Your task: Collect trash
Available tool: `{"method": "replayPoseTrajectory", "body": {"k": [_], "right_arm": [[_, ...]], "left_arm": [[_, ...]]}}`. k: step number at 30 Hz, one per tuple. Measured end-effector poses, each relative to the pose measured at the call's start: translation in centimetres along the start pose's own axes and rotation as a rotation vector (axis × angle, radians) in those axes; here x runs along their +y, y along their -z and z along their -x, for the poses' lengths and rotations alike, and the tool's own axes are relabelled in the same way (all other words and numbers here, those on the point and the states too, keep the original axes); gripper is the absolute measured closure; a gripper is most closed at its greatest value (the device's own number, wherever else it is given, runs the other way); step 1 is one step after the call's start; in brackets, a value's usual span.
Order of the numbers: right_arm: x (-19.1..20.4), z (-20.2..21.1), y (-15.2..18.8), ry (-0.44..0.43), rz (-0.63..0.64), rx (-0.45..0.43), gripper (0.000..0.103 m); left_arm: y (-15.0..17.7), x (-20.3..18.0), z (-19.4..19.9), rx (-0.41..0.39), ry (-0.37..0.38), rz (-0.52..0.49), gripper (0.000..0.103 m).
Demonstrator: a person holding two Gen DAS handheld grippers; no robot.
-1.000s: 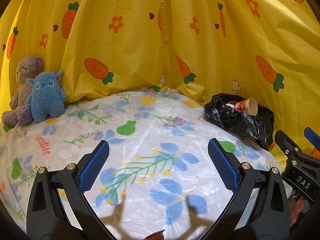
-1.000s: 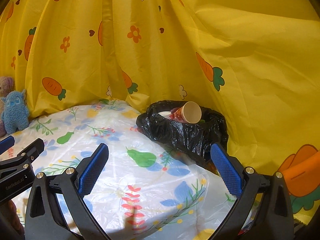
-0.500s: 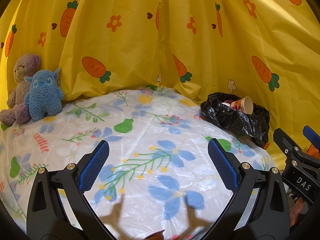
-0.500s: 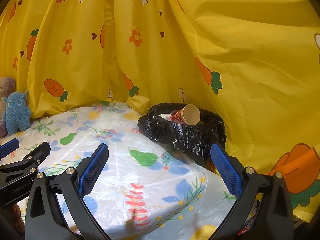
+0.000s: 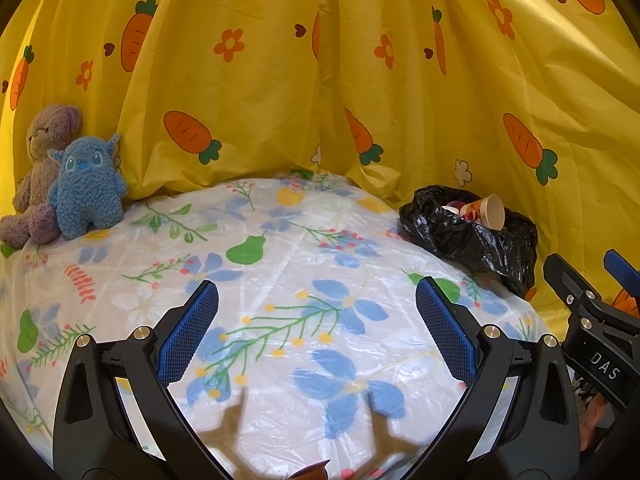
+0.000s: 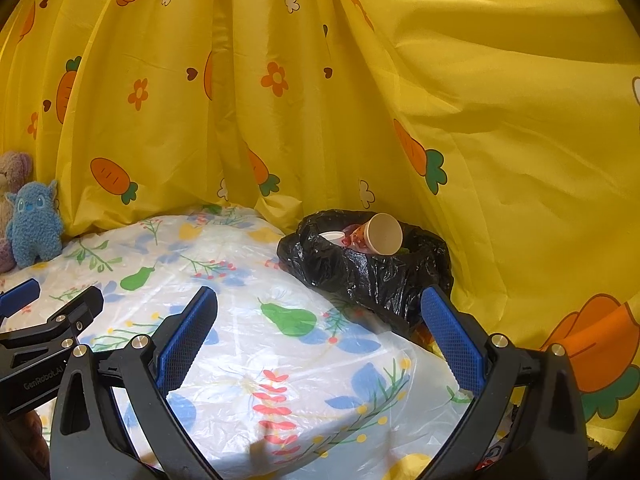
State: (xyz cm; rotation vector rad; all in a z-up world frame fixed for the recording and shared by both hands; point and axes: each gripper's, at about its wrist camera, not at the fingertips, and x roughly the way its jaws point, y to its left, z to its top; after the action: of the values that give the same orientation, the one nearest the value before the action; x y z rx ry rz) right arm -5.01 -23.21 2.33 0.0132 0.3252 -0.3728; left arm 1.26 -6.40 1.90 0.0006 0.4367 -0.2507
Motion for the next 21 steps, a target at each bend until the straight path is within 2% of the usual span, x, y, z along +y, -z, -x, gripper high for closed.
{"method": "replayPoseTrajectory", "body": {"k": [21], "right_arm": [[-0.9, -0.6, -0.5, 0.003, -0.011, -0.001, 0.005]], "left_arm": [[-0.1, -1.0, -0.6, 0.007, 0.008, -0.012, 0.006]]}}
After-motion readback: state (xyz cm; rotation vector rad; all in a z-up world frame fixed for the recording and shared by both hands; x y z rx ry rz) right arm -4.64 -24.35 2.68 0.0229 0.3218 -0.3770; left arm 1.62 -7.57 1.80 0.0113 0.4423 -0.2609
